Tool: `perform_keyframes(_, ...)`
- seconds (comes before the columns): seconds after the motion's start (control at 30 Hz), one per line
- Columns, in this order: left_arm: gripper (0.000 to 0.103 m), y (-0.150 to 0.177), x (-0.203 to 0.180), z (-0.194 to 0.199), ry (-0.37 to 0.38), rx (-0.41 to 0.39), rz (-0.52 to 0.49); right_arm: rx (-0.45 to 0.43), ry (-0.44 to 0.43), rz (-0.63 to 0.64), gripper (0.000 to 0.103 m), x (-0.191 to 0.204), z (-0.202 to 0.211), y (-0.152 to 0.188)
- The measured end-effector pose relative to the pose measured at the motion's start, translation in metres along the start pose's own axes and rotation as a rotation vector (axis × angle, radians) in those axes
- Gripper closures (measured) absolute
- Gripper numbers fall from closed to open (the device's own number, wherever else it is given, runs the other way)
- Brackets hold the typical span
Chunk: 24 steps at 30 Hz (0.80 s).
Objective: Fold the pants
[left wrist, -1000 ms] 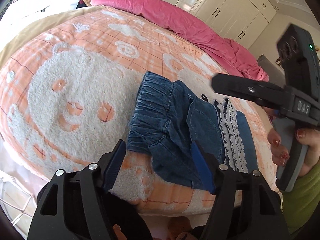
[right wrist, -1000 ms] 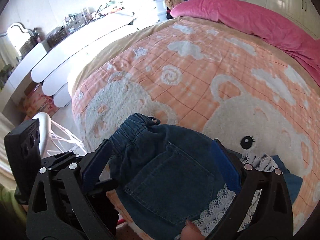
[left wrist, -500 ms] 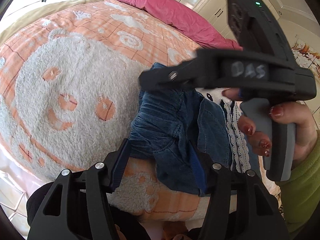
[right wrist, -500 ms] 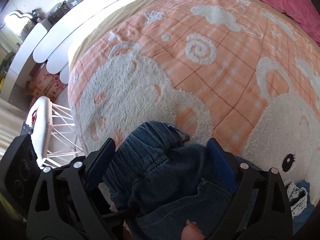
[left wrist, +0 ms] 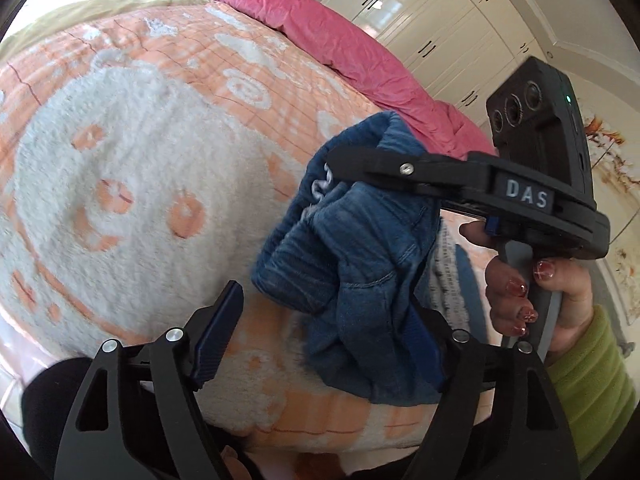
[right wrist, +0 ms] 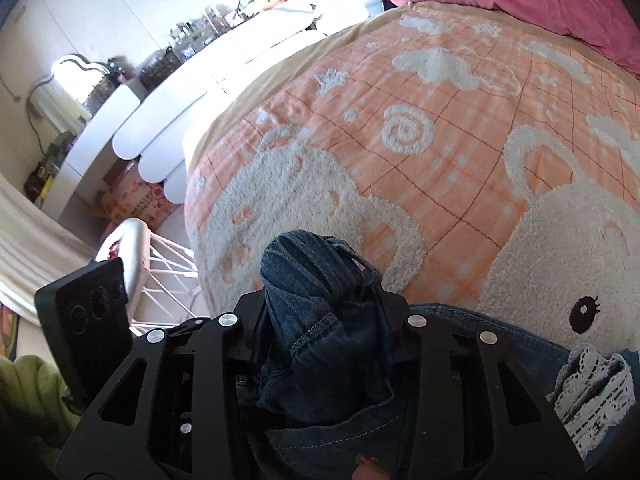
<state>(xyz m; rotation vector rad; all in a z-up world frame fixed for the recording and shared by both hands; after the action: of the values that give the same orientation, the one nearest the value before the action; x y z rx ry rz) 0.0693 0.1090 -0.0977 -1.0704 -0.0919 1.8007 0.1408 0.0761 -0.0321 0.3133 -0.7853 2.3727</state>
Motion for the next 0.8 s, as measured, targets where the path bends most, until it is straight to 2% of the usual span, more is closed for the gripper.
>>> perform_keyframes(0.13,0.027,0.003,-0.022,-0.006,0.101,0.02,0.006,-0.049,-0.025,-0.007,0.069,-0.001,0.023,0.003)
perform_keyframes(0.23,0.029,0.003,-0.042,-0.008,0.141,0.023,-0.02,-0.082,-0.028,-0.019,0.069,-0.009,0.04,0.009)
perform_keyframes(0.57,0.029,0.006,-0.126,-0.022,0.136,0.03,-0.14,-0.209,-0.025,-0.09,0.069,-0.056,0.109,0.039)
perform_keyframes(0.63,0.026,0.012,-0.148,-0.031,0.134,0.038,-0.188,-0.243,-0.005,-0.115,0.065,-0.07,0.124,0.048)
perform_keyframes(0.7,0.019,0.018,-0.16,-0.04,0.132,0.039,-0.237,-0.276,0.028,-0.157,0.06,-0.086,0.138,0.06)
perform_keyframes(0.8,0.017,0.045,-0.174,-0.056,0.162,0.108,-0.296,-0.344,0.07,-0.261,0.044,-0.12,0.16,0.089)
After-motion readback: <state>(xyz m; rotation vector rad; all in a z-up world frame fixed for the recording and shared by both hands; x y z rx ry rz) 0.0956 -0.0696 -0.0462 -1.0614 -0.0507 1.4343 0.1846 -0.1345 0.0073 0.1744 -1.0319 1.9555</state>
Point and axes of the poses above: each gripper's, at about its wrist camera, not at the fingertips, and z roughly against the way its jaws point, x to its left, y to its underside, the point moved 7 cm from there along -z, roughly the way its jaws point, and after that the axes turned 4 degrees about x, right-handed, at the moved point
